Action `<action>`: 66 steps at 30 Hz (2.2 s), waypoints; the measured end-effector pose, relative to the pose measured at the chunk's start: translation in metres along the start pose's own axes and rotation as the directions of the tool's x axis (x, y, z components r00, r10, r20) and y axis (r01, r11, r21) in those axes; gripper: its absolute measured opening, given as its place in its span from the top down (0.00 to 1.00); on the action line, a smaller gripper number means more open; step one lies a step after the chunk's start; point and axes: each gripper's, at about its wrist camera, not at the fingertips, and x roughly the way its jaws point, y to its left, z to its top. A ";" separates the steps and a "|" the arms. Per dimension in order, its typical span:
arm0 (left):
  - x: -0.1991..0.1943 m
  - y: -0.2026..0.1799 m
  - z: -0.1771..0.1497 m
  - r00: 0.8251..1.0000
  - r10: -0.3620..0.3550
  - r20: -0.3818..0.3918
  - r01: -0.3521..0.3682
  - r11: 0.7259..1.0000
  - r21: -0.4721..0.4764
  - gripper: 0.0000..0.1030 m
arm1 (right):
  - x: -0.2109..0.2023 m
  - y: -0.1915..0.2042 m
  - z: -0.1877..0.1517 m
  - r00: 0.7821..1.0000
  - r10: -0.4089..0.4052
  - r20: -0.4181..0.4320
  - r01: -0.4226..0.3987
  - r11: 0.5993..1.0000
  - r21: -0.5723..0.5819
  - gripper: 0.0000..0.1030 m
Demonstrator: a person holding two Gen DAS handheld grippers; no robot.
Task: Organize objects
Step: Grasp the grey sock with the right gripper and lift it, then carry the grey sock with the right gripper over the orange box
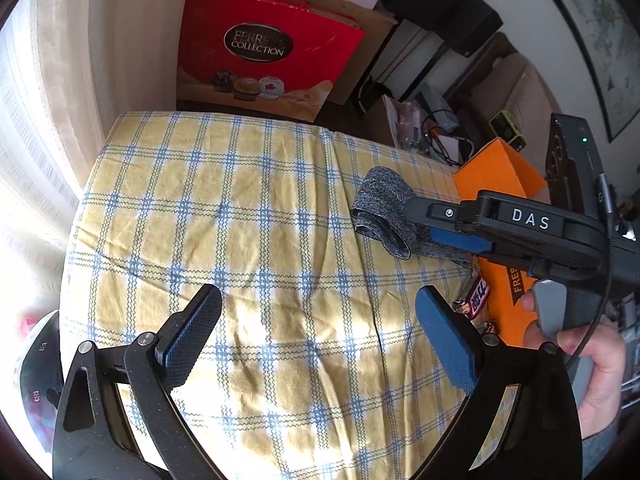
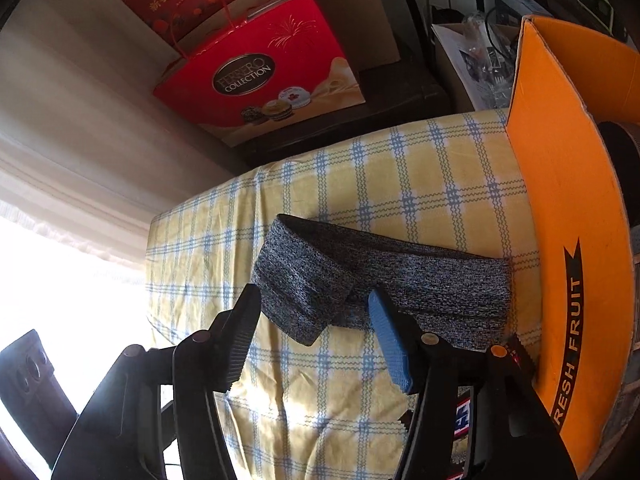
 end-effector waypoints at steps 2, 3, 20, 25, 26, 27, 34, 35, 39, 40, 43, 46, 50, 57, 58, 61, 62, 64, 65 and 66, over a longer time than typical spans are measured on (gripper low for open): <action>0.000 0.002 0.000 1.000 0.003 0.000 -0.003 1.000 -0.002 0.06 | 0.008 -0.002 0.000 1.000 0.028 -0.007 -0.028 0.999 0.020 0.51; 0.000 0.002 0.000 1.000 0.003 0.001 -0.003 1.000 -0.002 0.06 | 0.011 -0.002 0.001 0.999 0.037 -0.011 -0.037 0.999 0.026 0.56; 0.002 -0.008 0.004 1.000 -0.019 0.000 0.019 1.000 -0.004 0.06 | -0.026 0.018 0.007 0.952 -0.293 0.084 0.305 0.916 -0.261 0.94; 0.009 -0.014 0.016 0.998 -0.058 -0.002 0.058 0.997 -0.043 0.06 | -0.017 0.016 -0.002 0.892 -0.447 0.066 0.438 0.819 -0.372 0.94; 0.011 -0.016 0.019 0.998 -0.070 -0.002 0.070 0.996 -0.052 0.06 | -0.015 0.015 -0.003 0.883 -0.465 0.068 0.454 0.806 -0.380 0.94; 0.014 -0.017 0.022 0.997 -0.079 -0.004 0.079 0.995 -0.061 0.06 | -0.012 0.011 -0.003 0.878 -0.475 0.063 0.461 0.801 -0.382 0.94; 0.049 -0.037 0.040 0.990 -0.132 -0.058 0.125 0.987 -0.105 0.06 | -0.009 0.002 -0.003 0.891 -0.453 0.041 0.434 0.820 -0.372 0.94; 0.053 -0.041 0.042 0.988 -0.139 -0.062 0.132 0.986 -0.103 0.06 | -0.009 0.003 -0.004 0.891 -0.452 0.045 0.434 0.819 -0.374 0.94; 0.071 -0.055 0.047 0.982 -0.170 -0.087 0.161 0.981 -0.104 0.07 | -0.011 0.004 -0.006 0.889 -0.455 0.055 0.439 0.813 -0.383 0.94; 0.075 -0.057 0.048 0.981 -0.171 -0.096 0.161 0.981 -0.104 0.08 | -0.011 0.004 -0.006 0.889 -0.454 0.057 0.439 0.811 -0.386 0.94; 0.087 -0.064 0.047 0.976 -0.190 -0.111 0.179 0.979 -0.103 0.19 | -0.013 0.006 -0.009 0.894 -0.444 0.061 0.431 0.814 -0.390 0.94; 0.097 -0.068 0.045 0.974 -0.189 -0.126 0.177 0.979 -0.099 0.52 | -0.014 0.009 -0.013 0.886 -0.457 0.084 0.448 0.794 -0.410 0.94; 0.096 -0.074 0.044 0.981 -0.148 -0.124 0.141 0.988 -0.068 0.86 | -0.014 0.007 -0.015 0.906 -0.419 0.064 0.408 0.819 -0.403 0.93; 0.053 -0.081 0.047 0.988 -0.142 -0.063 0.141 0.990 -0.021 0.92 | -0.035 0.014 -0.017 0.959 -0.278 0.056 0.279 0.894 -0.350 0.93; 0.045 -0.083 0.048 0.989 -0.142 -0.052 0.142 0.990 -0.014 0.92 | -0.041 0.015 -0.017 0.965 -0.256 0.058 0.260 0.903 -0.341 0.93; 0.019 -0.093 0.053 0.989 -0.147 -0.019 0.148 0.989 0.014 0.92 | -0.061 0.022 -0.017 0.975 -0.211 0.077 0.224 0.917 -0.329 0.93; 0.010 -0.097 0.054 0.989 -0.150 -0.008 0.150 0.988 0.026 0.92 | -0.068 0.025 -0.018 0.976 -0.200 0.086 0.217 0.919 -0.330 0.93; -0.008 -0.107 0.055 0.989 -0.147 0.014 0.147 0.988 0.051 0.92 | -0.083 0.030 -0.020 0.978 -0.181 0.105 0.206 0.921 -0.330 0.93; -0.016 -0.112 0.055 0.989 -0.143 0.024 0.141 0.988 0.065 0.92 | -0.092 0.032 -0.021 0.978 -0.171 0.116 0.200 0.923 -0.329 0.93; -0.024 -0.118 0.055 0.989 -0.141 0.032 0.138 0.987 0.081 0.92 | -0.099 0.034 -0.023 0.979 -0.162 0.126 0.195 0.924 -0.329 0.93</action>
